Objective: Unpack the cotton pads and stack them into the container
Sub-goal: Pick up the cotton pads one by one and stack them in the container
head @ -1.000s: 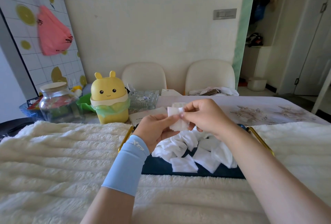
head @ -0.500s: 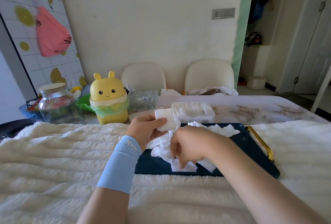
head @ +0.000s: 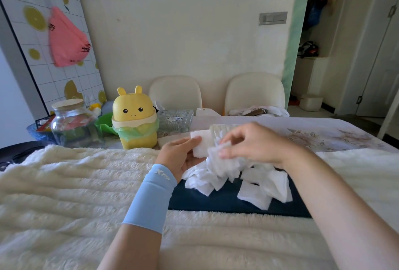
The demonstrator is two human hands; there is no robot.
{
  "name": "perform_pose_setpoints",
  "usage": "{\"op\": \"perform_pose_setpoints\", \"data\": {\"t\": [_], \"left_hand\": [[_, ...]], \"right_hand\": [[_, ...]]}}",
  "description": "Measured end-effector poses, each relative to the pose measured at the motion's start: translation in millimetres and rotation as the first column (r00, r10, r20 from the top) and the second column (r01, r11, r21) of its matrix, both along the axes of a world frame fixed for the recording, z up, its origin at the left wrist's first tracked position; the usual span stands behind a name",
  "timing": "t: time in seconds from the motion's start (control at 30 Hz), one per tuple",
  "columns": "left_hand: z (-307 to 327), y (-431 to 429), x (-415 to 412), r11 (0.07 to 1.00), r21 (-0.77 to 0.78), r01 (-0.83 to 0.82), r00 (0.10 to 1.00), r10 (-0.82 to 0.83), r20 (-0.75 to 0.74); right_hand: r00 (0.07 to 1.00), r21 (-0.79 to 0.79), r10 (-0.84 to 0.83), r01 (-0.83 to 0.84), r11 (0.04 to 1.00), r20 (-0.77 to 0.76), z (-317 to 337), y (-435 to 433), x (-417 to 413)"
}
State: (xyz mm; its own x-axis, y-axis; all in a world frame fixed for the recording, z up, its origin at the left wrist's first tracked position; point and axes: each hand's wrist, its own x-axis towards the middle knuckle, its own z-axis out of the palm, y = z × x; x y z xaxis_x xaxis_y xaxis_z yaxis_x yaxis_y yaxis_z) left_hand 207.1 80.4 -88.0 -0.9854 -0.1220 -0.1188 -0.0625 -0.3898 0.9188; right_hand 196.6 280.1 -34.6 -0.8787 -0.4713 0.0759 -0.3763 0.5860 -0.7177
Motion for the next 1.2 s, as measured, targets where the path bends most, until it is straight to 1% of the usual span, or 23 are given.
{"op": "perform_pose_setpoints", "data": {"t": [0.03,0.07,0.1,0.13,0.23,0.3,0.37,0.53,0.63,0.67,0.7,0.77,0.8,0.83,0.93,1.0,1.07,1.2], "left_hand": [[0.0,2.3,0.1,1.000,0.004,0.017,1.000,-0.017,0.004],[-0.5,4.9,0.1,0.999,0.005,0.034,0.999,-0.034,0.008],[-1.0,7.5,-0.2,0.999,0.001,0.048,0.999,-0.048,0.011],[-1.4,10.0,-0.5,0.998,-0.009,0.064,0.998,-0.064,0.011],[-1.9,15.5,-0.4,0.991,-0.043,0.126,0.992,-0.126,0.003],[-1.3,18.1,0.8,0.982,-0.049,0.182,0.983,-0.183,-0.005],[0.2,20.0,2.2,0.974,-0.056,0.219,0.975,-0.221,-0.020],[3.5,24.5,4.2,0.974,-0.061,0.218,0.975,-0.219,-0.018],[2.8,23.8,5.1,0.975,-0.113,0.193,0.980,-0.198,-0.034],[2.8,23.0,4.8,0.981,-0.100,0.168,0.985,-0.172,-0.031],[3.0,22.4,4.6,0.987,-0.070,0.146,0.989,-0.148,-0.023],[3.9,20.8,3.7,0.994,-0.012,0.107,0.994,-0.108,-0.002],[4.3,20.1,3.4,0.995,0.008,0.097,0.995,-0.097,0.007],[4.1,19.7,3.1,0.995,0.021,0.095,0.995,-0.096,0.015],[3.1,20.5,3.0,0.994,0.007,0.105,0.994,-0.106,0.028],[2.6,20.3,2.3,0.998,-0.003,0.069,0.997,-0.069,0.019],[2.1,19.1,1.3,0.999,-0.032,0.005,1.000,-0.005,0.003],[0.4,16.0,-1.2,0.971,-0.167,-0.170,0.985,0.163,-0.057]], "right_hand": [[0.998,-0.196,-0.049,0.057,0.979,0.046,1.1,3.4,-3.9],[0.991,-0.347,-0.077,0.109,0.931,0.105,-0.1,5.5,-8.4],[0.984,-0.433,-0.087,0.147,0.889,0.154,-1.2,5.6,-10.7],[0.979,-0.461,-0.088,0.164,0.872,0.183,-3.8,4.0,-12.1],[0.973,-0.442,-0.111,0.191,0.876,0.202,-11.7,-5.9,-10.9],[0.971,-0.397,-0.177,0.228,0.889,0.161,-15.9,-9.5,-11.5],[0.971,-0.365,-0.199,0.234,0.901,0.130,-19.5,-11.0,-12.6],[0.965,-0.263,-0.261,0.247,0.933,-0.019,-24.4,-13.3,-16.3],[0.953,-0.265,-0.291,0.261,0.928,-0.080,-24.8,-14.2,-19.1],[0.954,-0.282,-0.293,0.265,0.922,-0.060,-23.9,-11.8,-19.9],[0.963,-0.314,-0.269,0.259,0.913,0.013,-22.1,-8.2,-20.3],[0.961,-0.382,-0.133,0.221,0.898,0.244,-19.0,0.3,-20.5],[0.944,-0.401,-0.063,0.197,0.894,0.324,-19.6,3.2,-21.0],[0.930,-0.420,-0.017,0.182,0.889,0.366,-21.3,4.3,-22.1],[0.905,-0.470,0.015,0.206,0.858,0.425,-26.9,1.4,-25.6],[0.884,-0.511,0.041,0.230,0.828,0.465,-28.3,-1.2,-27.3],[0.872,-0.548,0.042,0.268,0.792,0.487,-29.7,-1.4,-28.5],[0.872,-0.593,-0.015,0.344,0.728,0.488,-33.4,1.0,-32.2]]}}
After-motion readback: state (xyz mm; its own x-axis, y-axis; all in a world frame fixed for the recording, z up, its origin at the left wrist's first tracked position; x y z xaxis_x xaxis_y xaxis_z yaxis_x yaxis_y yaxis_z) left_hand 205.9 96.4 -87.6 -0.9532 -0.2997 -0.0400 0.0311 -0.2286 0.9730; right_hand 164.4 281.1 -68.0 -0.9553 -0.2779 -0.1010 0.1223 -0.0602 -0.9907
